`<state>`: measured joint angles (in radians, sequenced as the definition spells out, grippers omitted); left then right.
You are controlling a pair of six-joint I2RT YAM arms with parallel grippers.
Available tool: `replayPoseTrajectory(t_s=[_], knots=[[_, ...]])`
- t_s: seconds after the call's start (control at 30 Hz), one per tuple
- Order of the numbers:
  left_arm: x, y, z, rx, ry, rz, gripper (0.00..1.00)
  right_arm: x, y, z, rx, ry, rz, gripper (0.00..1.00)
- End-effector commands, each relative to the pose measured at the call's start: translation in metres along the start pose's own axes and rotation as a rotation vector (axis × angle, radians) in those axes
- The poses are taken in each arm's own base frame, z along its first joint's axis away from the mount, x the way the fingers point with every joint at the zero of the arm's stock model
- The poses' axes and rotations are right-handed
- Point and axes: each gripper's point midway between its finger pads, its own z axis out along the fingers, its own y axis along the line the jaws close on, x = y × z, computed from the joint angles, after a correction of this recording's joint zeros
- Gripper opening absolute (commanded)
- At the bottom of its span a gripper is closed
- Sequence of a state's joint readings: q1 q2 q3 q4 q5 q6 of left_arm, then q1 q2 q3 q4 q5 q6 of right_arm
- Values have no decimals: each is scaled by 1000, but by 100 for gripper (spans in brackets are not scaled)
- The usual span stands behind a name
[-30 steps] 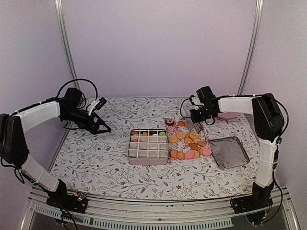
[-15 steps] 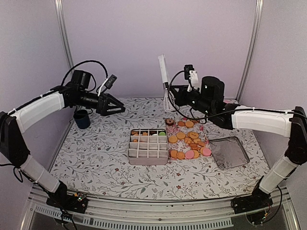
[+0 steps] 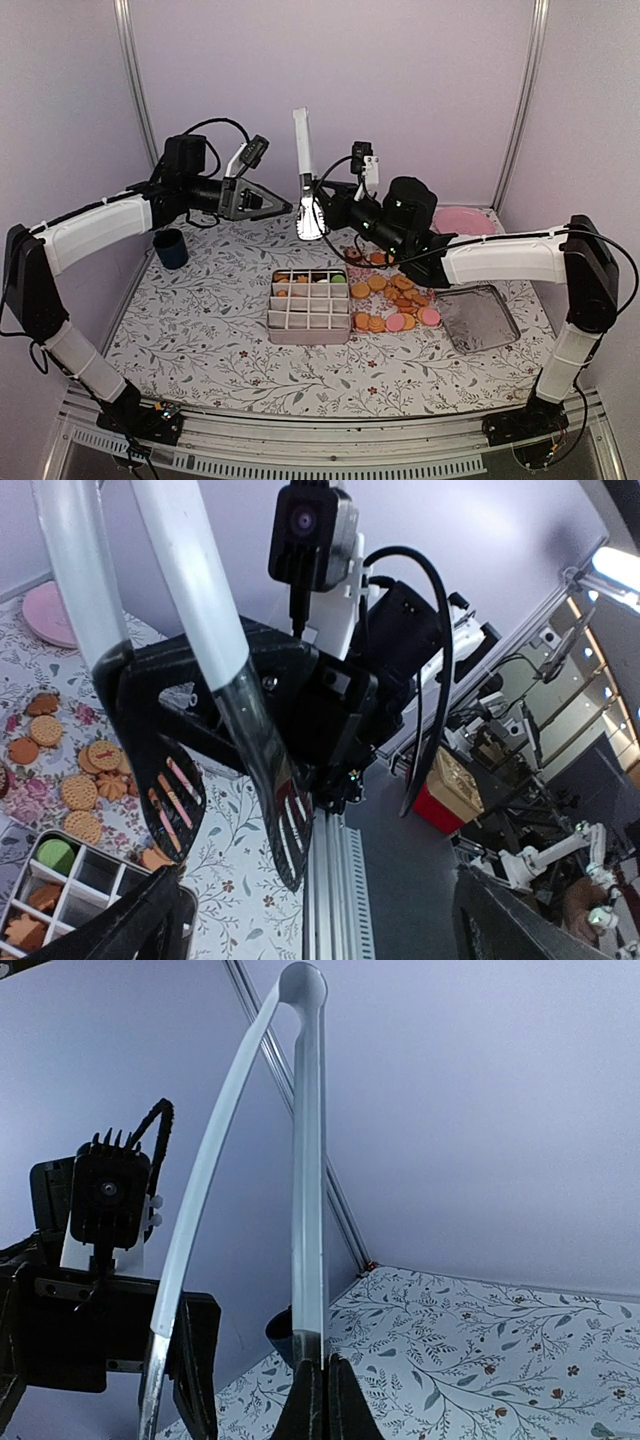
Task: Pack the cookies
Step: Pass from the right arm to the left
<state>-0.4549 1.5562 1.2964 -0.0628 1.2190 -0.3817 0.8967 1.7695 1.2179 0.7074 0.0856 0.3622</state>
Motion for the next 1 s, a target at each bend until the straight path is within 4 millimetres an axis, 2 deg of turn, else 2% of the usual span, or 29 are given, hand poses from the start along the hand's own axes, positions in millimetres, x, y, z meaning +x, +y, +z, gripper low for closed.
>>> replayPoseTrajectory(t_s=[0.0, 0.37, 0.47, 0.7, 0.9, 0.97], knots=[[-4, -13, 5, 70, -4, -19, 89, -39, 25, 6, -87, -148, 51, 0], [7, -13, 6, 107, -10, -70, 65, -31, 39, 22, -138, -177, 67, 0], [7, -14, 6, 113, -11, -70, 55, -28, 43, 25, -147, -186, 66, 0], [11, -13, 5, 117, -9, -73, 22, -25, 52, 30, -163, -195, 56, 0], [14, -15, 5, 134, -6, -80, 20, -24, 54, 31, -159, -209, 50, 0], [16, -15, 5, 139, -4, -80, 14, -23, 57, 31, -171, -209, 50, 0]])
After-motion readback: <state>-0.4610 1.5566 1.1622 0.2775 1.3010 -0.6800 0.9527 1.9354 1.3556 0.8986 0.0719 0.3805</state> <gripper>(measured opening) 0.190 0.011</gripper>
